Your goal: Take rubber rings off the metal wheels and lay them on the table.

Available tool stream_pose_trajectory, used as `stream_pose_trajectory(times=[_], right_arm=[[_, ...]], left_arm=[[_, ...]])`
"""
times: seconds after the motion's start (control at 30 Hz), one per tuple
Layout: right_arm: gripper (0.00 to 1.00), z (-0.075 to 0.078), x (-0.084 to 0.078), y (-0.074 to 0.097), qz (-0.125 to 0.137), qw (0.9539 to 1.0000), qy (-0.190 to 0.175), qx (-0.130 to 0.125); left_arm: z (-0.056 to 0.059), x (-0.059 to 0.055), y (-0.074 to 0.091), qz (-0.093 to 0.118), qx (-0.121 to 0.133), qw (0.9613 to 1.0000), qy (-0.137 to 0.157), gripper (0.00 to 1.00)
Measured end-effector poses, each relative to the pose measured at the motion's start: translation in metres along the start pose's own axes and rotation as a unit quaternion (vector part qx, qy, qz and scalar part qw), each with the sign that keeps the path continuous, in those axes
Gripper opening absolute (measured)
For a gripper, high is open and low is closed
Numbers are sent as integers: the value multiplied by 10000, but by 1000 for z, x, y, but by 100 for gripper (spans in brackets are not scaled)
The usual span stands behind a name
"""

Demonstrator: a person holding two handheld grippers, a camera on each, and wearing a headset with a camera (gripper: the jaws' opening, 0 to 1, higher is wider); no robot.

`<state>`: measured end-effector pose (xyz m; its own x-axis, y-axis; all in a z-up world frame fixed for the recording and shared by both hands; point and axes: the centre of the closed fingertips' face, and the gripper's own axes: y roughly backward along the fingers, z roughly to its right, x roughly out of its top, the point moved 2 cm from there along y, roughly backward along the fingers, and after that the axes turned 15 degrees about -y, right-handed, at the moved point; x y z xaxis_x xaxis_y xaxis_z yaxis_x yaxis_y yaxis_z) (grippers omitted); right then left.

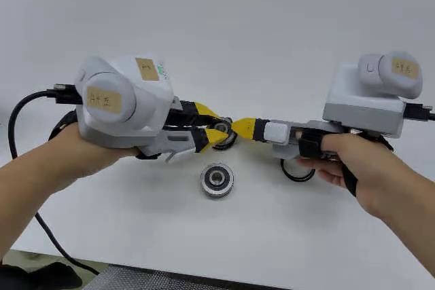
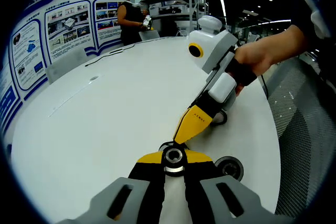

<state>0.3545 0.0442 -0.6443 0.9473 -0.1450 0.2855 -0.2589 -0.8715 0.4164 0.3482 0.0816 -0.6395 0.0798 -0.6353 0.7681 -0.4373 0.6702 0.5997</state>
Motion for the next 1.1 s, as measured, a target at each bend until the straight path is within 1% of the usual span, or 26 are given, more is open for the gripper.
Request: stream_pose_trajectory(times=[0.4,0.7,0.73,0.8,0.83,0.87,0.93,1.1], right_arm=[[0,-6,-3,-1,-116,9998,180,29],[0,-11,-4,-2,-144,9997,174,73],[0,-12,-4,-2,-140,9998,138,97],[0,-19,-7,-2,-188,9994,22,282],[0,-19,-8,-2,-171,9996,106,200],[0,-19,-8,-2,-183,9995,187,171],[1,-18,-8,-1,-146,9997,91,164],[1,-17,-4,2,-34,9999,69,119]], left_arm=[[0,0,0,2,3,10000,-4,12],[-1,-1,0,9,11,10000,1,12],[0,-1,0,10,14,10000,2,12],[0,0,0,10,21,10000,2,12],[0,0,0,12,23,10000,0,12],[0,0,0,12,26,10000,0,12],[0,0,0,7,31,10000,-5,12],[0,0,1,-2,42,10000,-21,12]])
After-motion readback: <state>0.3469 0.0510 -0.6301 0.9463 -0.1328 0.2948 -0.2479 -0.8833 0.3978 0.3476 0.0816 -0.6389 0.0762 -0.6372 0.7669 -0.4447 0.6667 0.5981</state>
